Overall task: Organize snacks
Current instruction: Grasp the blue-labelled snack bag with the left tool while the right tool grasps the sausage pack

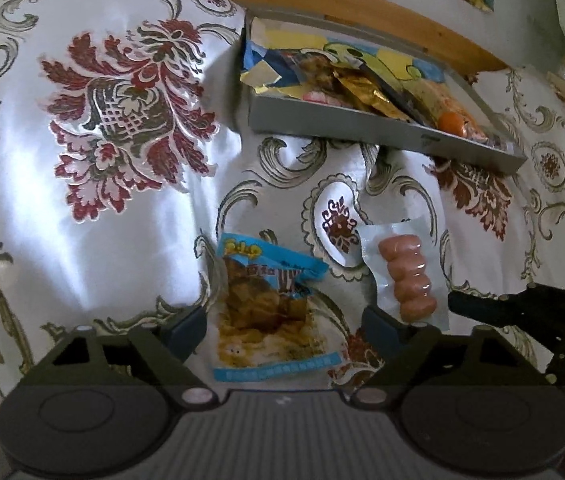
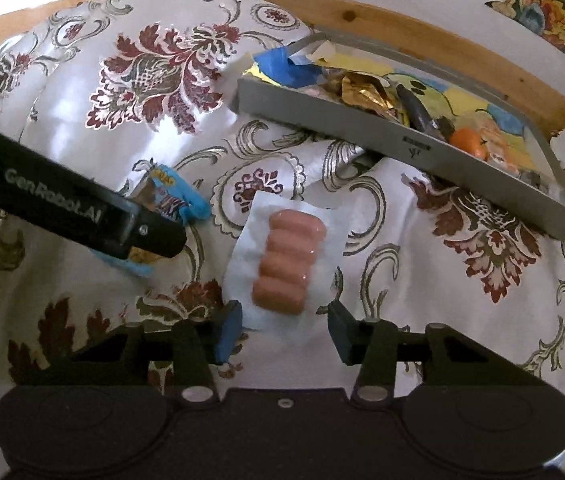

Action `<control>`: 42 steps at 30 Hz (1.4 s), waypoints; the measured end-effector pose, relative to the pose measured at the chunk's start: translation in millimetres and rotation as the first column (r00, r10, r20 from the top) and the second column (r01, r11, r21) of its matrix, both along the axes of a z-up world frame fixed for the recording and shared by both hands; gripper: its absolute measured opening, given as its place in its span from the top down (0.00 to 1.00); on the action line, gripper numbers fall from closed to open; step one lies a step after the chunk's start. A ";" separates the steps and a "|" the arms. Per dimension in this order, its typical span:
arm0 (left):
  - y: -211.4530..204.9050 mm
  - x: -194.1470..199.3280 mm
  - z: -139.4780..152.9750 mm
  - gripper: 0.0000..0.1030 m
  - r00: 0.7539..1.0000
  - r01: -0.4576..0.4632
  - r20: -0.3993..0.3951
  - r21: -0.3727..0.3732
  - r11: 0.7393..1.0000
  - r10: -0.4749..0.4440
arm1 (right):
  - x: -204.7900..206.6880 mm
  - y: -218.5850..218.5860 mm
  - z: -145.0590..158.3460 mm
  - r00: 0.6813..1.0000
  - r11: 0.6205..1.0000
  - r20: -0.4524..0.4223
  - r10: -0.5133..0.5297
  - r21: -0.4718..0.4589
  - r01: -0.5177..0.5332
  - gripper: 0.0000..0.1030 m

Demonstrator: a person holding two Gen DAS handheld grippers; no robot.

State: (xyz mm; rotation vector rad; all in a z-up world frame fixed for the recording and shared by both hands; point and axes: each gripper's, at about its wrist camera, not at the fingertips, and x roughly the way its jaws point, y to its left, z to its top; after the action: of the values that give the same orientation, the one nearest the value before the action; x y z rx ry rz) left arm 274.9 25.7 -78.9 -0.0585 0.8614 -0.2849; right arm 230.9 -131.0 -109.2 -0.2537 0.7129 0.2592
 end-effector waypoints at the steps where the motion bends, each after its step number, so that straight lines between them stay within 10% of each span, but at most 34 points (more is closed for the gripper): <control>1: 0.0 1.0 -0.8 0.18 1.000 -0.002 0.002 0.004 1.000 0.002 | 0.9 -0.7 0.0 1.000 1.000 -0.002 -0.005 0.012 0.005 0.51; 15: -3.9 20.2 -15.4 0.25 1.000 -0.004 -0.002 0.019 1.000 0.004 | 17.4 0.8 -5.3 0.999 0.993 -0.012 -0.030 0.117 0.031 0.30; 42: -9.1 15.5 -5.8 0.45 1.000 0.006 -0.026 0.008 1.000 -0.006 | 8.8 4.6 0.6 0.999 0.995 0.003 -0.040 0.094 0.040 0.41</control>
State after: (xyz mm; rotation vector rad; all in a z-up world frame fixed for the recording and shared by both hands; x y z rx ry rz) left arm 290.4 16.6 -84.7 -0.0517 0.8883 -0.2866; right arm 239.7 -126.4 -108.7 -0.1503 0.6983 0.2530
